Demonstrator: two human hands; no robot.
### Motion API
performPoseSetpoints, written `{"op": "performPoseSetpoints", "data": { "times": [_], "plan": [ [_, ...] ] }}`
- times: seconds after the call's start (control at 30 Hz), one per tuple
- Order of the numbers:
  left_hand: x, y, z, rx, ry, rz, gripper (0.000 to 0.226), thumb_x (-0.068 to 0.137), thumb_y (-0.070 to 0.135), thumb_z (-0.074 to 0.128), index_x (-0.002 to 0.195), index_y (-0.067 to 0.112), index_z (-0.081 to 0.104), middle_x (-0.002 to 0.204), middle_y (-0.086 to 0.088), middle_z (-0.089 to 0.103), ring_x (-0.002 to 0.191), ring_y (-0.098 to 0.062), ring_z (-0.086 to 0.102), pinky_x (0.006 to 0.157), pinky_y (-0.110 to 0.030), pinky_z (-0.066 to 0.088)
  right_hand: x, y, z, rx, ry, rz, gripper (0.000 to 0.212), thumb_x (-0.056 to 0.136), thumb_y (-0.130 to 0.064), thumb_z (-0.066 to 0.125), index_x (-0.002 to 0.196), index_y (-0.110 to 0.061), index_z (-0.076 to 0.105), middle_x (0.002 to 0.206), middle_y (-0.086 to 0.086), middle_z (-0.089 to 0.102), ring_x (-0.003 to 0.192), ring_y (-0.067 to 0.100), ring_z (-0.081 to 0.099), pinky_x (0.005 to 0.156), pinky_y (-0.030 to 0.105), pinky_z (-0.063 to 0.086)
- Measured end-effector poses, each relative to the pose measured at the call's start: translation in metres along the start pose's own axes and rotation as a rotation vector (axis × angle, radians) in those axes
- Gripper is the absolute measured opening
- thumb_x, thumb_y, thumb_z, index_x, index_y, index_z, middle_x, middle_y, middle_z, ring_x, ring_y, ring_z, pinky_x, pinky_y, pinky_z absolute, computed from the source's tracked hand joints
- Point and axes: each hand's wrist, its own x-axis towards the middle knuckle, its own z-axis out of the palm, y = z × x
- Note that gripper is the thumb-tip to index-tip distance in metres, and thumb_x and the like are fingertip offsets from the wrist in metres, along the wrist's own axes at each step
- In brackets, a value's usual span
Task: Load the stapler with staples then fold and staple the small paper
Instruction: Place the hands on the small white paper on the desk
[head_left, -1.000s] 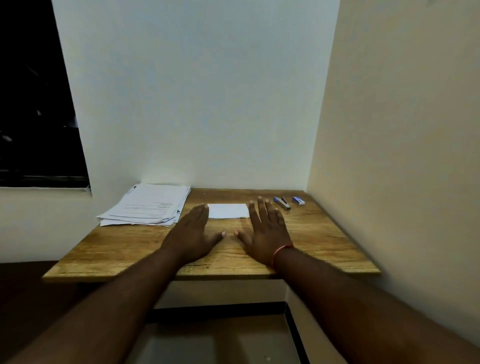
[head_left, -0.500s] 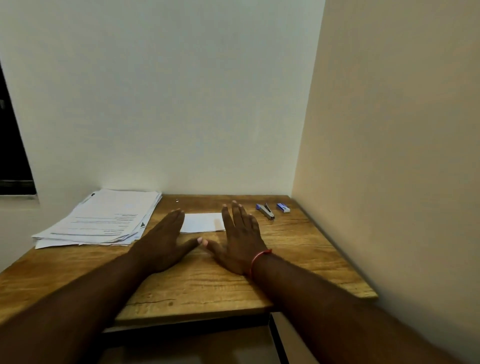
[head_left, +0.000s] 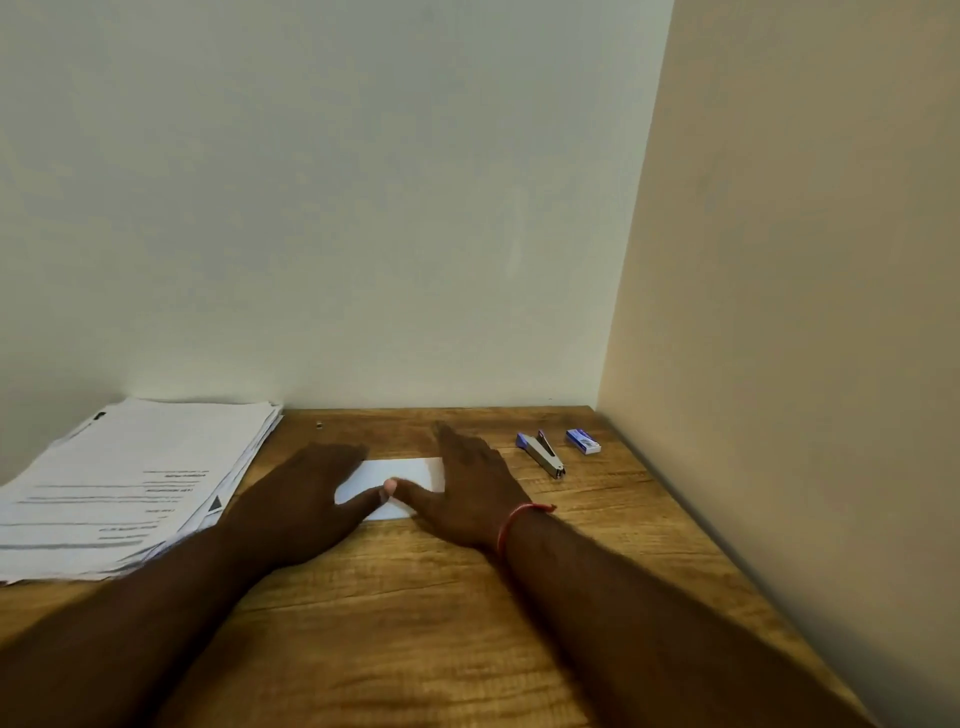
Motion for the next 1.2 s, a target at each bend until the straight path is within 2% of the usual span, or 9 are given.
{"op": "performPoseSetpoints", "data": {
  "times": [0.03, 0.2, 0.53, 0.63, 0.73, 0.87, 0.93, 1.1, 1.2],
  "plan": [
    [0.002, -0.001, 0.001, 0.006, -0.005, 0.007, 0.071, 0.097, 0.082, 0.052, 0.154, 0.04, 0.053, 0.165, 0.006, 0.056, 0.151, -0.016, 0.049, 0.114, -0.031, 0.041, 0.002, 0.002, -0.001, -0.001, -0.019, -0.003, 0.113, 0.085, -0.096, 0.049, 0.172, -0.031, 0.019, 0.179, 0.001, 0.03, 0.164, 0.03, 0.027, 0.132, 0.054, 0.027],
    [0.017, -0.021, 0.003, 0.036, -0.024, 0.004, 0.118, 0.07, 0.115, 0.03, 0.154, 0.038, 0.059, 0.155, 0.016, 0.062, 0.141, -0.011, 0.054, 0.117, -0.038, 0.049, 0.002, 0.006, -0.01, 0.053, -0.113, -0.028, 0.111, 0.078, -0.094, 0.063, 0.167, -0.036, 0.03, 0.174, -0.005, 0.037, 0.158, 0.025, 0.034, 0.128, 0.053, 0.034],
    [0.013, -0.005, -0.006, -0.047, -0.088, -0.068, 0.14, 0.041, 0.121, 0.048, 0.155, 0.04, 0.059, 0.153, 0.015, 0.058, 0.138, -0.013, 0.053, 0.121, -0.042, 0.048, 0.001, 0.003, -0.019, 0.039, -0.19, -0.047, 0.125, 0.067, -0.089, 0.08, 0.168, -0.036, 0.028, 0.176, -0.008, 0.031, 0.159, 0.022, 0.029, 0.129, 0.05, 0.032],
    [0.007, 0.005, -0.013, -0.166, -0.09, -0.094, 0.11, 0.058, 0.092, 0.086, 0.15, 0.036, 0.064, 0.147, 0.012, 0.063, 0.129, -0.013, 0.059, 0.108, -0.036, 0.056, -0.001, 0.003, -0.021, 0.065, -0.197, -0.044, 0.133, 0.062, -0.09, 0.082, 0.17, -0.04, 0.023, 0.175, -0.009, 0.03, 0.159, 0.021, 0.028, 0.128, 0.052, 0.035],
    [0.002, 0.001, -0.015, -0.266, -0.079, -0.068, 0.085, 0.055, 0.089, 0.091, 0.121, 0.036, 0.081, 0.115, 0.021, 0.079, 0.105, -0.008, 0.073, 0.086, -0.033, 0.064, -0.006, 0.004, -0.02, 0.167, -0.162, -0.041, 0.132, 0.062, -0.087, 0.085, 0.169, -0.039, 0.026, 0.169, -0.011, 0.039, 0.15, 0.016, 0.04, 0.12, 0.046, 0.045],
    [0.0, 0.006, -0.016, -0.501, 0.074, -0.09, 0.026, 0.089, 0.053, 0.089, 0.096, 0.029, 0.085, 0.091, 0.015, 0.084, 0.08, -0.008, 0.08, 0.07, -0.033, 0.061, -0.014, -0.002, -0.024, 0.679, -0.057, 0.035, 0.075, 0.084, -0.052, 0.091, 0.149, -0.034, 0.06, 0.139, -0.01, 0.069, 0.123, 0.014, 0.069, 0.097, 0.038, 0.064],
    [-0.001, 0.013, -0.018, -0.654, 0.16, -0.115, 0.02, 0.1, 0.045, 0.081, 0.091, 0.027, 0.085, 0.09, 0.008, 0.085, 0.079, -0.013, 0.081, 0.073, -0.036, 0.057, -0.013, -0.003, -0.026, 0.938, -0.006, 0.08, 0.042, 0.092, -0.031, 0.089, 0.13, -0.024, 0.074, 0.12, 0.005, 0.08, 0.108, 0.024, 0.08, 0.087, 0.041, 0.069],
    [-0.002, 0.019, -0.02, -0.826, 0.368, -0.097, 0.015, 0.103, 0.039, 0.079, 0.091, 0.032, 0.084, 0.094, 0.007, 0.084, 0.084, -0.013, 0.078, 0.077, -0.037, 0.055, -0.009, -0.001, -0.025, 1.148, 0.046, 0.087, 0.034, 0.093, -0.021, 0.087, 0.115, 0.002, 0.076, 0.114, 0.024, 0.081, 0.104, 0.041, 0.078, 0.094, 0.068, 0.059],
    [-0.003, 0.017, -0.019, -0.797, 0.395, -0.063, 0.009, 0.102, 0.038, 0.081, 0.095, 0.034, 0.085, 0.095, 0.009, 0.084, 0.091, -0.014, 0.079, 0.081, -0.039, 0.057, -0.006, 0.0, -0.024, 1.161, 0.152, 0.05, 0.03, 0.095, -0.018, 0.085, 0.112, 0.005, 0.074, 0.11, 0.024, 0.081, 0.096, 0.034, 0.077, 0.089, 0.055, 0.061]
  ]
}}
